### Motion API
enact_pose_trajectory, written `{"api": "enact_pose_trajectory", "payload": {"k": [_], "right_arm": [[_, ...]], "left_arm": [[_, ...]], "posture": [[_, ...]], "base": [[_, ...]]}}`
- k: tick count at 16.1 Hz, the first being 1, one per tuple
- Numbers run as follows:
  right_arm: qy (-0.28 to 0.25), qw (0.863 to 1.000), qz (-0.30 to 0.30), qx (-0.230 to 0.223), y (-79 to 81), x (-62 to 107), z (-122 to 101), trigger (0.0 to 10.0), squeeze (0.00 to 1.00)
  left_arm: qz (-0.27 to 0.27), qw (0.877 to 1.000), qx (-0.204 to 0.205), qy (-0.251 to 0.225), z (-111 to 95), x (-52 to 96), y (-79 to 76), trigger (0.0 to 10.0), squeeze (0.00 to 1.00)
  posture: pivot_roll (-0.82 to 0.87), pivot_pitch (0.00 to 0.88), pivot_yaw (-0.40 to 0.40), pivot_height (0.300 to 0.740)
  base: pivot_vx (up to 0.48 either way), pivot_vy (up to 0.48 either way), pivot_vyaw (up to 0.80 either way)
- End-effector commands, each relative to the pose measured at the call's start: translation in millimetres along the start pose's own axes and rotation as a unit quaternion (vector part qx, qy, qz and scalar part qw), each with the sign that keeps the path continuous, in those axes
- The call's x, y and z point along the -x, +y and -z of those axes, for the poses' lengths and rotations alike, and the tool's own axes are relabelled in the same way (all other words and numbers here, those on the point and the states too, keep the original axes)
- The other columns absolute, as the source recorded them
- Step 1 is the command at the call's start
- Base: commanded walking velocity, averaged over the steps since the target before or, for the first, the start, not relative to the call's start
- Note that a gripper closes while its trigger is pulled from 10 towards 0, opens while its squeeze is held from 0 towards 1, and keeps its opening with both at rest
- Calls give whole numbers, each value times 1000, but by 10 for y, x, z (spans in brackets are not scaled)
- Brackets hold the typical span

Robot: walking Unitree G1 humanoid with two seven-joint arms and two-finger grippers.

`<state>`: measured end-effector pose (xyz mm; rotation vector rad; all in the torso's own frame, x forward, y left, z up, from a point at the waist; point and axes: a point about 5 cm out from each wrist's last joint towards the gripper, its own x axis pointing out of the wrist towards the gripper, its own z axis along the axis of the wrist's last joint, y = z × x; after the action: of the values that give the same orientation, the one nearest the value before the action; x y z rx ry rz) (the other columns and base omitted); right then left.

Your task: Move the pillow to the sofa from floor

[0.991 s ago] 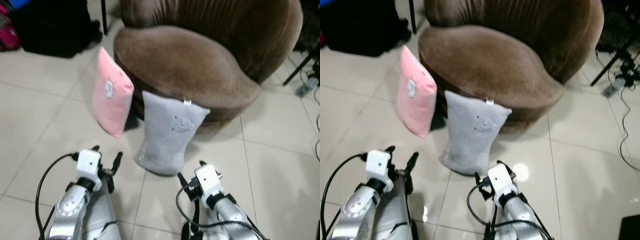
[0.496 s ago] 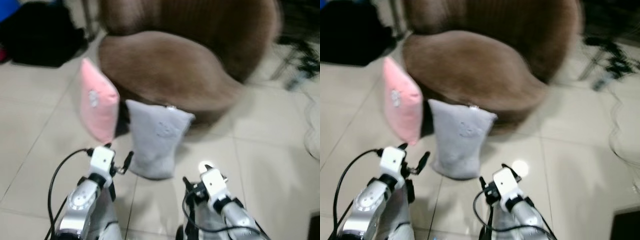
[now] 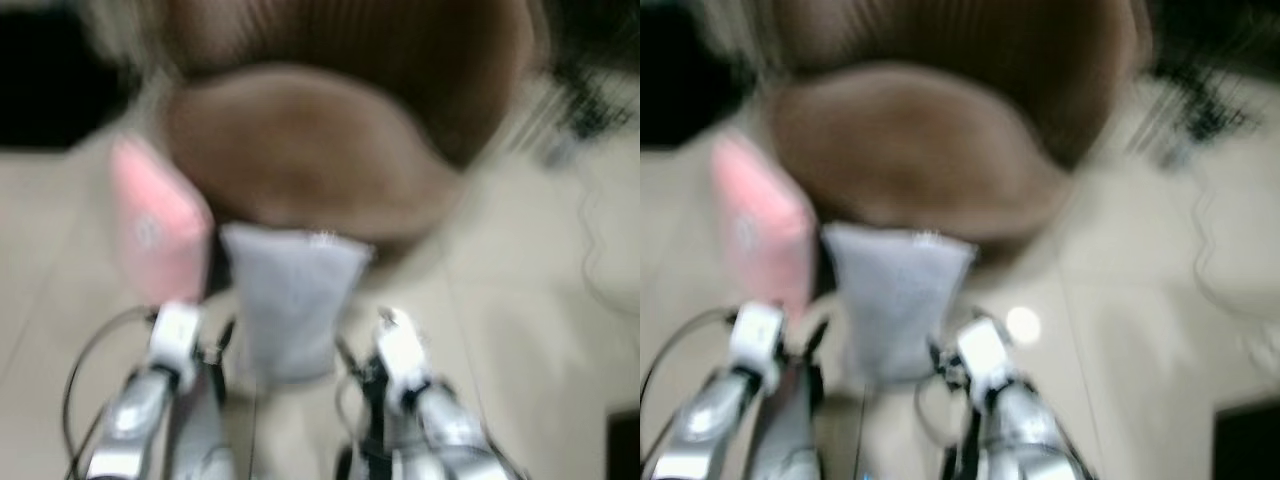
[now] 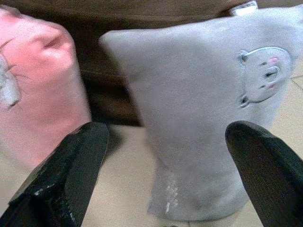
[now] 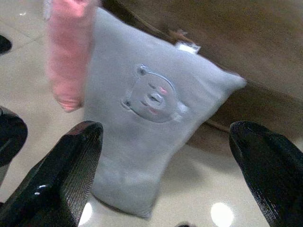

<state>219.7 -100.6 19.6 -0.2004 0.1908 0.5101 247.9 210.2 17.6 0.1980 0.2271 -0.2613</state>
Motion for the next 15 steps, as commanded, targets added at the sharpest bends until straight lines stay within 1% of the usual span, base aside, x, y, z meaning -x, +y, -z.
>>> {"api": "enact_pose_trajectory", "payload": {"k": [1,4,5,6,7,9,10,13,15], "right_arm": [[30,999,16,-3,-99,96,87,10000,0],[20,1000,14,-2,-91,111,-36,10000,0],[15,1000,15,-2,-69,131,-121,10000,0],[15,1000,15,-2,-64,137,-138,10000,0],[15,1000,14,-2,-54,153,-172,10000,0],[20,1000,13,-2,-59,162,-163,10000,0],[25,1000,13,-4,-65,161,-144,10000,0],[33,999,12,-6,-60,181,-160,10000,0],[37,999,12,-7,-52,205,-166,10000,0]], "left_arm": [[21,1000,-5,-9,-24,-40,-140,10000,0],[13,1000,-8,-11,-28,-45,-126,10000,0],[5,1000,-8,-12,-33,-49,-101,10000,0],[3,1000,-6,-16,-42,-52,-95,10000,0],[-2,1000,0,-20,-56,-56,-84,10000,0],[-3,1000,0,-23,-65,-55,-85,10000,0],[-8,1000,9,-25,-69,-59,-74,10000,0],[-13,1000,5,-19,-62,-66,-59,10000,0],[-4,1000,-8,-10,-48,-70,-83,10000,0]], "posture": [[58,186,-105,437],[62,181,-104,437],[64,176,-104,437],[65,173,-104,437],[67,172,-105,437],[67,171,-106,437],[68,172,-106,437],[68,173,-107,437],[65,178,-105,437]], "base": [[439,0,0],[0,0,0],[0,0,0],[0,0,0],[0,446,0],[0,450,0],[0,446,0],[0,450,0],[321,358,0]]}}
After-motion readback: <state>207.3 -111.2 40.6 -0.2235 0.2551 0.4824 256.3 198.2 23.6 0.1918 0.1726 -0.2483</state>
